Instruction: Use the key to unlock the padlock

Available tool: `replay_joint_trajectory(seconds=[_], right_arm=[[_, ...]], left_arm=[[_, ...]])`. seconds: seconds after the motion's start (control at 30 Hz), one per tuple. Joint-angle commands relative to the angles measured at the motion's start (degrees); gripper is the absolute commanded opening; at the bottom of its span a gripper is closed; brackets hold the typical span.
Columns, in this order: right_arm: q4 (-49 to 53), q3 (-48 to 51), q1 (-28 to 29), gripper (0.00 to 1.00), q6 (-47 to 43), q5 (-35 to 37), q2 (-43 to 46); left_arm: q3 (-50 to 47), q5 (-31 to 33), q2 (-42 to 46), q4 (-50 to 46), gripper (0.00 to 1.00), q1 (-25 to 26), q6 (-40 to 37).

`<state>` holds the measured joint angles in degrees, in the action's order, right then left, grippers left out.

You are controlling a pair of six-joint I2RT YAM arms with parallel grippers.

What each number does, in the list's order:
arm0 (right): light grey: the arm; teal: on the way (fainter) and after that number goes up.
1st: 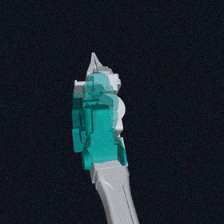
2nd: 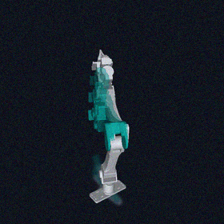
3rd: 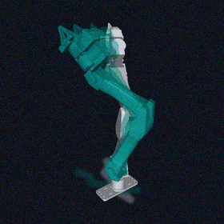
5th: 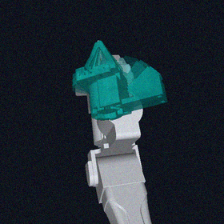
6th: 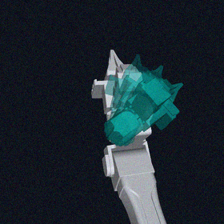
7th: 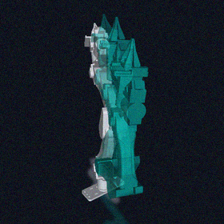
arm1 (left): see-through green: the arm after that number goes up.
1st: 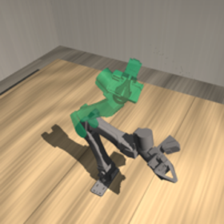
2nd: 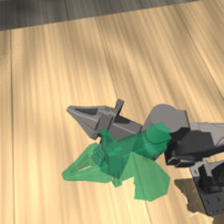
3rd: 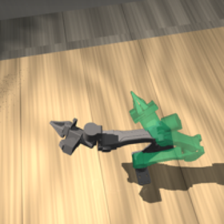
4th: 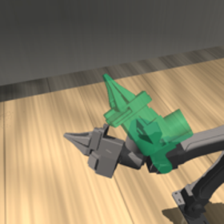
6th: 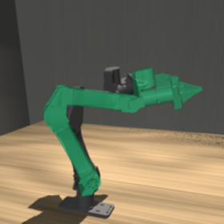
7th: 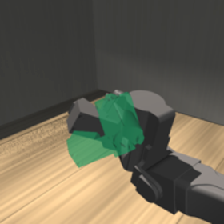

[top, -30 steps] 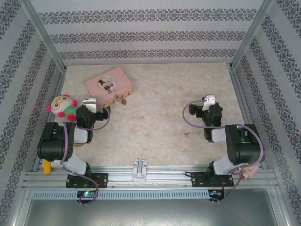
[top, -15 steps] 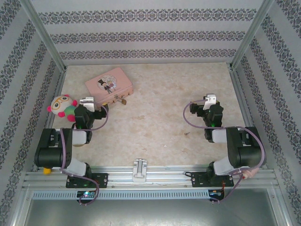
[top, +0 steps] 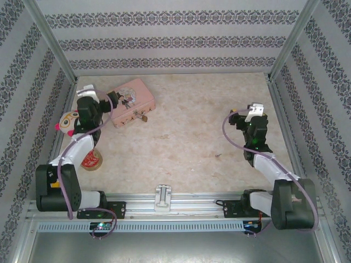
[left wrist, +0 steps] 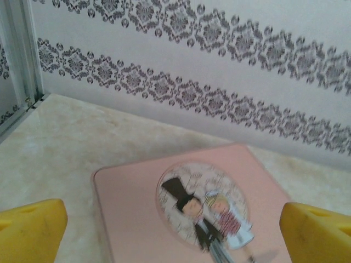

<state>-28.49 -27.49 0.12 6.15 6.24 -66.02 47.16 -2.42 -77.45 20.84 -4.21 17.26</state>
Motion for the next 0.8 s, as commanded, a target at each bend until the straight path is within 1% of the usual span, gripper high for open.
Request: replay_joint_trajectory(seconds=[0.0,0.1,0.2,0.3,0.4,0.5,0.57,0.7,0.77], right_arm=[[15.04,-5.80,0.12,0.98,3.73,2.37,1.44],[25.52,-11.81,0.51,0.98,6.27,2.11,-0.21],[32.44,-16.14,1.08,0.98,8.65,2.04,-2.12],[35.98,-18.65,1.80,0.98,10.53,0.96,-3.05],[38.62,-20.68,2.84,0.98,11.97,0.69,-3.49],[40.92,-22.61,3.58,0.98,12.64,0.40,-3.85],[42.05,-23.59,4.05,0.98,12.86,0.20,-4.16],[44.65,-25.43,4.61,0.98,13.64,-0.49,-5.23],[45.48,-26.05,4.96,0.98,13.95,-0.73,-5.89]], left_arm=[[6.40,1.86,-4.58,-12.78,0.99,-0.19,9.16],[12.38,1.59,-9.81,-17.24,0.99,-0.30,11.68],[17.95,0.35,-15.41,-21.03,0.99,-0.53,13.17],[22.87,-0.84,-20.87,-23.29,0.99,-1.19,14.12],[28.80,-0.23,-26.24,-28.25,0.99,-1.83,14.49],[32.68,-0.42,-30.05,-30.96,0.99,-2.53,15.38],[34.13,1.01,-31.64,-32.40,0.99,-2.69,15.86],[36.58,6.15,-33.94,-37.25,0.99,-2.82,16.22],[36.69,5.60,-34.79,-36.65,0.99,-3.06,16.19]])
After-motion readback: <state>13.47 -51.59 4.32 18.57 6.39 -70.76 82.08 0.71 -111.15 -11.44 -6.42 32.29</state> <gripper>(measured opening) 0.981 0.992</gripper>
